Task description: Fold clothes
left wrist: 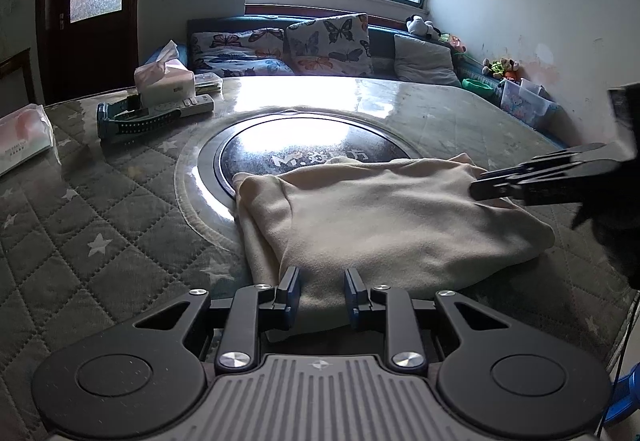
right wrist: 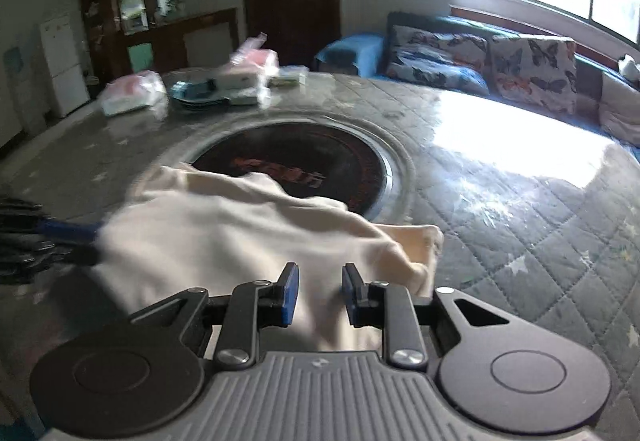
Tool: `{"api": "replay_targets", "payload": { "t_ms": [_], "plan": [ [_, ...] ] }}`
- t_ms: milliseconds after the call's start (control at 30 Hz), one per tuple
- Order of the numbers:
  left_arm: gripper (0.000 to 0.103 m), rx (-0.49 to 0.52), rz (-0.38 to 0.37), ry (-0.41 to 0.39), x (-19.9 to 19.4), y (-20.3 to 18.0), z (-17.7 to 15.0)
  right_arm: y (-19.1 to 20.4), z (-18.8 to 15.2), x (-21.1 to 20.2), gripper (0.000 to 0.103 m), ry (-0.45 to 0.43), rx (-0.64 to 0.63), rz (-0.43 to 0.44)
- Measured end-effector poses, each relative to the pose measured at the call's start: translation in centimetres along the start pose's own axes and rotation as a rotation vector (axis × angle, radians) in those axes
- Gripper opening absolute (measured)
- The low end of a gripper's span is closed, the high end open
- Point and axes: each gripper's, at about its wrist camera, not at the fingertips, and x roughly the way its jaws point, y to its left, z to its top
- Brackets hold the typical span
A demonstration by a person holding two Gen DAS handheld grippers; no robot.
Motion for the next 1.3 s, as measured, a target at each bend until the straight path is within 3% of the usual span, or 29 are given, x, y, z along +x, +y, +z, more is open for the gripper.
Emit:
{"api": "replay_targets", "payload": {
  "t_ms": [233, 400, 533, 700, 767, 933, 1300],
  "plan": [
    [0.027, 0.001, -0.005, 0.003, 0.1, 0.2, 0.1, -0.9, 1.2, 1.0, 0.023, -0.019, 0.032, -0.028],
    [0.027, -0.005, -0.001, 0.005, -0.1, 0.2, 0.0, -1.4, 1.2, 3.1, 0.022, 0.013, 0.044, -0.051],
    [0.041, -0.012, 0.004, 0.009, 0.0, 0.3, 0.1, -0.7, 1.8, 2.6, 0.024, -0.009, 0.032, -0.047],
    [0.049, -0.017, 0.009, 0.014, 0.1, 0.1, 0.3, 0.6, 2.1, 2.5, 0.026, -0.023, 0.014, -0.029],
    [0.055, -0.022, 0.012, 0.019, 0.1, 0.1, 0.3, 1.1, 2.0, 3.0, 0.034, -0.009, 0.006, -0.023],
    [0.064, -0.039, 0.025, 0.034, 0.2, 0.3, 0.2, 1.9, 1.4, 3.2, 0.041, -0.002, -0.008, -0.019],
    [0.087, -0.054, 0.069, 0.049, -0.2, 0.3, -0.1, 3.8, 0.6, 1.3, 0.050, -0.021, -0.047, 0.004]
  ]
}}
